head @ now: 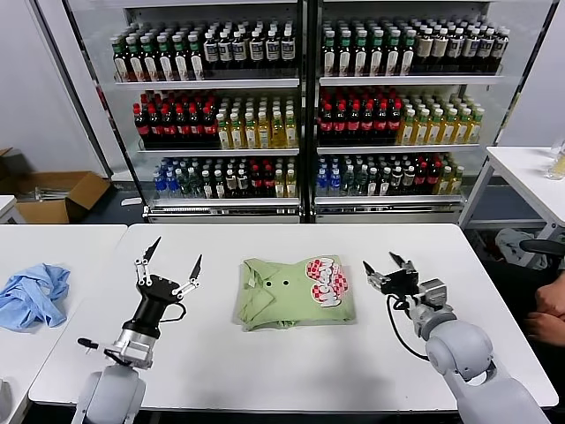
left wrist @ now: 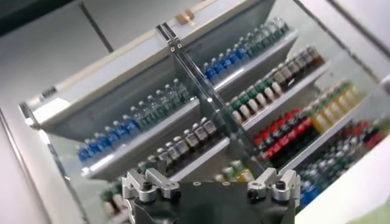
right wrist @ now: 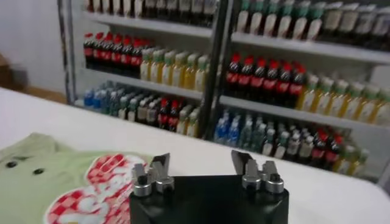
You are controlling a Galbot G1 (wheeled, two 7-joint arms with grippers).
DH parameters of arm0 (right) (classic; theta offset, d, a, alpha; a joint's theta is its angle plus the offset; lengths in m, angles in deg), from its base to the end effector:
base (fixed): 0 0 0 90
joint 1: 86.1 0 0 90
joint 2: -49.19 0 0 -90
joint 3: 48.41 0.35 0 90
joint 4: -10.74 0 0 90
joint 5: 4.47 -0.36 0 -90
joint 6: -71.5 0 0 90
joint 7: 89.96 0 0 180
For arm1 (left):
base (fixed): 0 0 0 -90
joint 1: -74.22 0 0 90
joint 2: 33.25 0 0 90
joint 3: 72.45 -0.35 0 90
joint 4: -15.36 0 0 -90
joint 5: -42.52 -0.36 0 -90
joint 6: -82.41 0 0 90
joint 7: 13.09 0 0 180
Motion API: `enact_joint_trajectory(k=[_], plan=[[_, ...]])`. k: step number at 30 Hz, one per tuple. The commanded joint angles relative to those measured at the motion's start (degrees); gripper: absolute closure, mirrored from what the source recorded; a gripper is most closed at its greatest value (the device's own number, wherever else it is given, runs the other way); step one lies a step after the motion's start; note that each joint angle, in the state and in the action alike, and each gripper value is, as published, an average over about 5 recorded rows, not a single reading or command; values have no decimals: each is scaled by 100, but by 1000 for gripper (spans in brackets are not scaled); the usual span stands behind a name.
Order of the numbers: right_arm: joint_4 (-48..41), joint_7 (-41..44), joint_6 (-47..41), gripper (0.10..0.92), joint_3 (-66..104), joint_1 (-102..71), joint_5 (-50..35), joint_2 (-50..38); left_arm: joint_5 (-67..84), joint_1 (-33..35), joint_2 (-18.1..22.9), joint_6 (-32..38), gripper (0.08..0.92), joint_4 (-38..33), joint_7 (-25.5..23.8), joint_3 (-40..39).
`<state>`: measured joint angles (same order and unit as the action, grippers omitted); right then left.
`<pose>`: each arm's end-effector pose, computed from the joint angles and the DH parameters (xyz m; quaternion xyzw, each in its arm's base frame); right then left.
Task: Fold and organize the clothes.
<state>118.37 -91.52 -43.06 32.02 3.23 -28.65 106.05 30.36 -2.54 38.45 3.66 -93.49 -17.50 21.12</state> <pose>0.3356 -0.0840 -0.2369 0.1158 -0.9813 0.0946 0.1212 0.2817 0.0935 -0.2874 0.0712 0.9507 0.2681 0.1384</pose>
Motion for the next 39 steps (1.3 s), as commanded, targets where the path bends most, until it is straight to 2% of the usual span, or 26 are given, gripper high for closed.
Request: enact_joint_trajectory(k=[1,4,8,16,33,39], plan=[[-272,-77,1072,284,505,-189,803,171,2189,-616,-23,-853,177,420,-413,-10],[-535,-67,1154,224,457,5,932,275,1963,-529,-30,-1156,177,314,47,-21],[-847,-36,1163,205,429,332,894,341,1884,-456,-60,-1275,177,278,192,0],[-1006,11,1177,202,331,553,832,335,1890,-465,-18,-1255,177,337,131,23],[-927,-161,1403,203,33,474,1355,337,1532,-551,168,-872,177,522,-226,39],[-1097,-387,1543,203,-83,573,1466,380,1354,-506,141,-907,177,537,42,21]])
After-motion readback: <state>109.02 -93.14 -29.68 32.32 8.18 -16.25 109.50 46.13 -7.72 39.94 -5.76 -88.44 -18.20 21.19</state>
